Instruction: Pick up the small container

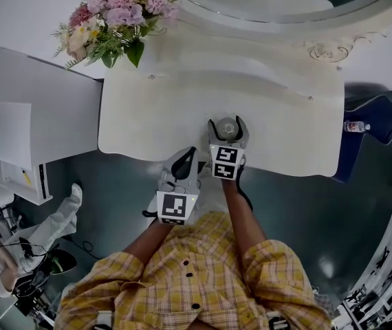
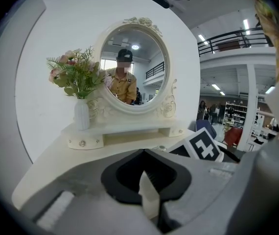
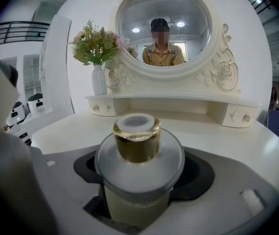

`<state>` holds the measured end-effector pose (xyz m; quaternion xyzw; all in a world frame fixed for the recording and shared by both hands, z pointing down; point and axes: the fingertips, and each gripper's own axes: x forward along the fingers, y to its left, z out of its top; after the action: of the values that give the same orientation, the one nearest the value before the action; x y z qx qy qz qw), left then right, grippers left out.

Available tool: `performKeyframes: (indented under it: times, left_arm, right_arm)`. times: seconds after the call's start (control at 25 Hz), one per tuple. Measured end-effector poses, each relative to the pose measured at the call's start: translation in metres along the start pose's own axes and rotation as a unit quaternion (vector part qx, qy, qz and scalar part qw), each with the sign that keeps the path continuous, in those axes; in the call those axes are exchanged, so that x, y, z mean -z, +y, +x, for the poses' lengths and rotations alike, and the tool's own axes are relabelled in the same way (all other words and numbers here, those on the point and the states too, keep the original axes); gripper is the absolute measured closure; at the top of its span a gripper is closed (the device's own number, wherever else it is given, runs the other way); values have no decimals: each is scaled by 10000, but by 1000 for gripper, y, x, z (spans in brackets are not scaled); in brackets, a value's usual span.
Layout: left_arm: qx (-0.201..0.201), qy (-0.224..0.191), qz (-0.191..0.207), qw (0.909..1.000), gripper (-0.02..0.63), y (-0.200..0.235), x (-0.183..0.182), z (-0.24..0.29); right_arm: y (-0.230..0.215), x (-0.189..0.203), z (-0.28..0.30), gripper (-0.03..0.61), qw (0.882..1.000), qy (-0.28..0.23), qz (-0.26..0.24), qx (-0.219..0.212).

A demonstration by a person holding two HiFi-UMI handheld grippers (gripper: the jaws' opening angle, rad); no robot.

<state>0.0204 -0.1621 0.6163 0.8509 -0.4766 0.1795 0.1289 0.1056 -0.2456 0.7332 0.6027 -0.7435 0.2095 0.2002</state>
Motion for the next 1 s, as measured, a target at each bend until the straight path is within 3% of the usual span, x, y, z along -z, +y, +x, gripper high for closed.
performKeyframes:
  times: [0.28, 1.0]
  left_arm:
    - [-61, -30, 14, 10000, 614, 3, 0, -4]
    - [-95, -352, 37, 9993, 614, 10, -28, -15]
  right_arm:
    - [-1, 1, 1, 238, 9999, -14, -118, 63]
    - [-17, -16, -33, 239, 9997, -30, 209, -80]
